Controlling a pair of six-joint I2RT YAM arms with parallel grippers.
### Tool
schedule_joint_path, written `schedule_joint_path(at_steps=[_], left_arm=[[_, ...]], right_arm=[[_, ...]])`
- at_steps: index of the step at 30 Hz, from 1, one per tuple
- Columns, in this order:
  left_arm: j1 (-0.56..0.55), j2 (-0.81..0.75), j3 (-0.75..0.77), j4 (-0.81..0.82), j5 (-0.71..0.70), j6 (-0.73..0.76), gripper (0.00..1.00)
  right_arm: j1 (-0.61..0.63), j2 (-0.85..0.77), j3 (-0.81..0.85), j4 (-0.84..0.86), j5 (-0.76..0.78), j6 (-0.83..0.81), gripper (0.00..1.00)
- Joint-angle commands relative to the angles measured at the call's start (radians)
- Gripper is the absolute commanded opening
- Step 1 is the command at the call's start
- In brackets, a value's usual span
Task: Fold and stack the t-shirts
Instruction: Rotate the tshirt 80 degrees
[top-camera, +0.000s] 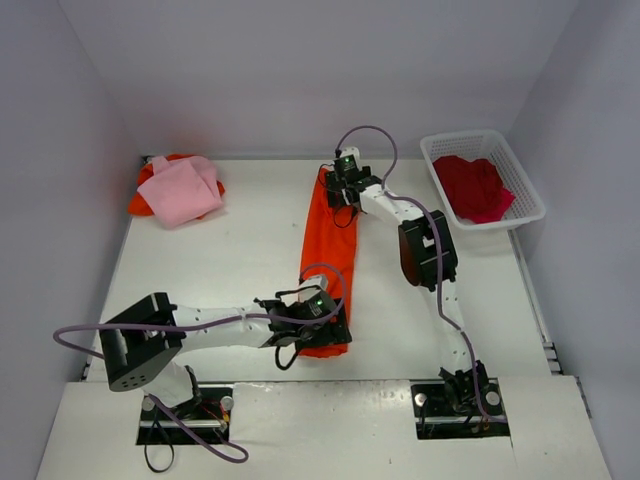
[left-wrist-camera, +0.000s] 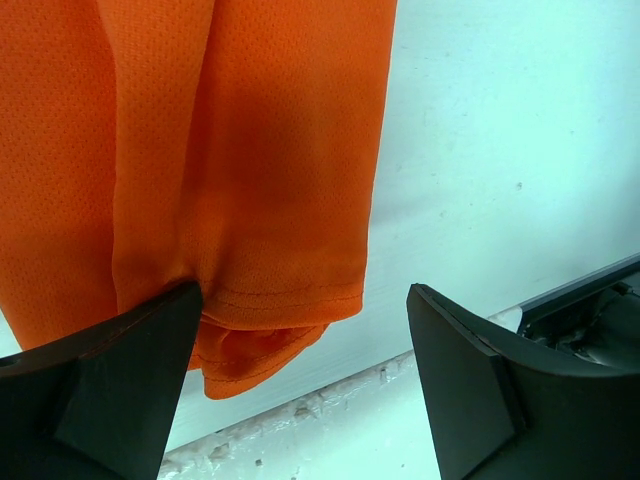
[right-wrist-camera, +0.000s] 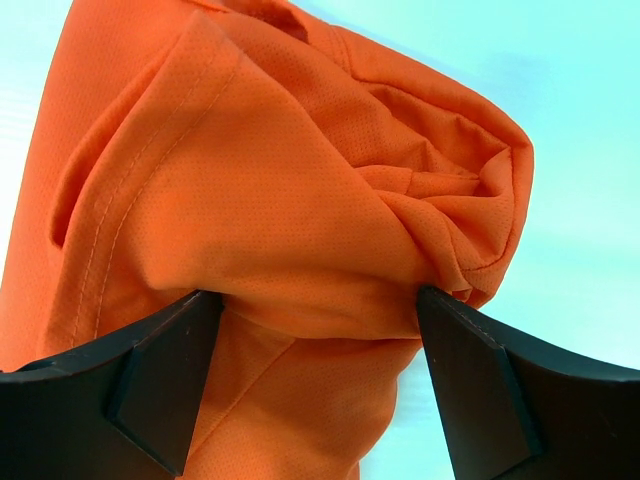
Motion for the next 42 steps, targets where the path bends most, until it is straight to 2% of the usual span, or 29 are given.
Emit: schedule_joint_path(at_steps=[1, 13, 18, 24, 30, 42], left_arm=[[-0.035, 0.064, -0.043, -0.097, 0.080, -0.061, 0.79], [-0.056, 0.084, -0.051, -0.064, 0.081, -0.095, 0.79], [-0.058, 0.061, -0.042, -0.093, 0.058, -0.095, 0.79], [-0.056, 0.001, -0.028, -0.168, 0.032, -0.088, 0.79], [-0.055, -0.078, 0.006, -0.254, -0.041, -0.072, 0.79], [-0.061, -0.204, 0.007, -0.298, -0.087, -0.082, 0.79]], right_arm=[[0.008, 0.026, 0.056, -0.018, -0.025, -0.019, 0.76], [0.023, 0.067, 0.117, -0.008, -0.060, -0.049, 0.76], [0.024, 0.055, 0.098, -0.005, -0.030, -0.061, 0.76], [0.023, -0.055, -0.022, 0.002, 0.015, -0.071, 0.76], [0.023, -0.183, -0.067, 0.002, 0.014, -0.075, 0.76], [0.030, -0.390, -0.169, -0.028, -0.005, -0.055, 0.76]])
